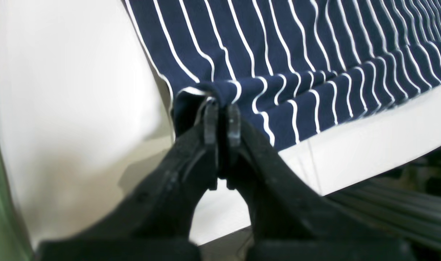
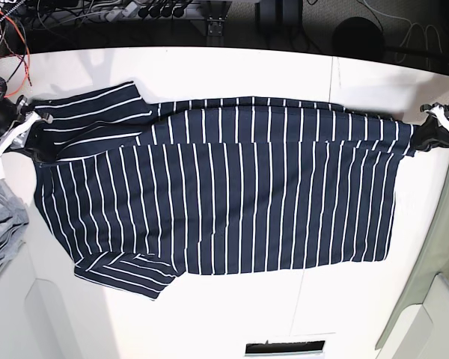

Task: Layout the t-shirt on the table in an organized manner, then fold the t-shirt properly
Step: 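Pull the collar corners apart and lay the shirt flat, releasing, then regrasp the collar corners with both grippers and tug them taut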

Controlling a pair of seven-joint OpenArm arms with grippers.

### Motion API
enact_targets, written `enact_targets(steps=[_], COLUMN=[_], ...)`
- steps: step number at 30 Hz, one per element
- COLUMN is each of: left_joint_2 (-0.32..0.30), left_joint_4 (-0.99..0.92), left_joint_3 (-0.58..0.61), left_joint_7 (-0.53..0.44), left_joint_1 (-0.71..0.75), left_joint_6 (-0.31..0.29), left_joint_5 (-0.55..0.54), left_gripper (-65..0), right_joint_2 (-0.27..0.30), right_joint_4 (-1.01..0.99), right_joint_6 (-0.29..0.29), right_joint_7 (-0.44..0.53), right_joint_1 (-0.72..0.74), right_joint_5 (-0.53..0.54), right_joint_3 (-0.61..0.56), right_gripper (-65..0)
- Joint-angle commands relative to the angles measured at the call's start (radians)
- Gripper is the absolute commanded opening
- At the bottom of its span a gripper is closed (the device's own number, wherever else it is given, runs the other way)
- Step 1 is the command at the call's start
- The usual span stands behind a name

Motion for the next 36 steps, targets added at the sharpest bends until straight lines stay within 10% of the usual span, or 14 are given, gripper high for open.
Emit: enact_targets(steps=[1, 9, 14, 25, 36], left_joint_2=[-0.021, 0.014, 0.040, 0.040, 0.059], left_joint_4=[0.000, -0.111, -0.118, -0.118, -0.118], left_joint_3=[0.003, 0.031, 0.031, 0.023, 0.027], left_joint_7=[-0.026, -0.053, -0.053, 0.057, 0.053], left_joint_1=[-0.011, -0.077, -0.087, -0.047, -0.049], left_joint_6=[-0.006, -0.006, -0.006, -0.006, -0.006], left_joint_5=[0.002, 0.024, 0.020, -0.114, -0.088], left_gripper=[-65.0, -60.6, -38.0, -37.9, -32.9], right_joint_2=[0.017, 0.017, 0.017, 0.020, 0.111], right_joint_4=[-0.008, -0.101, -0.103, -0.105, -0.423], right_joint_6=[-0.001, -0.001, -0.014, -0.021, -0.043], right_joint_7=[0.028, 0.039, 0.034, 0.019, 0.152], right_joint_1=[0.023, 0.068, 0.071, 0.048, 0.040], right_joint_5=[0.001, -0.003, -0.003, -0.003, -0.069], right_joint_3=[0.002, -0.002, 0.000, 0.269, 0.281], right_gripper=[-65.0, -65.0, -28.7, -28.1, -28.1])
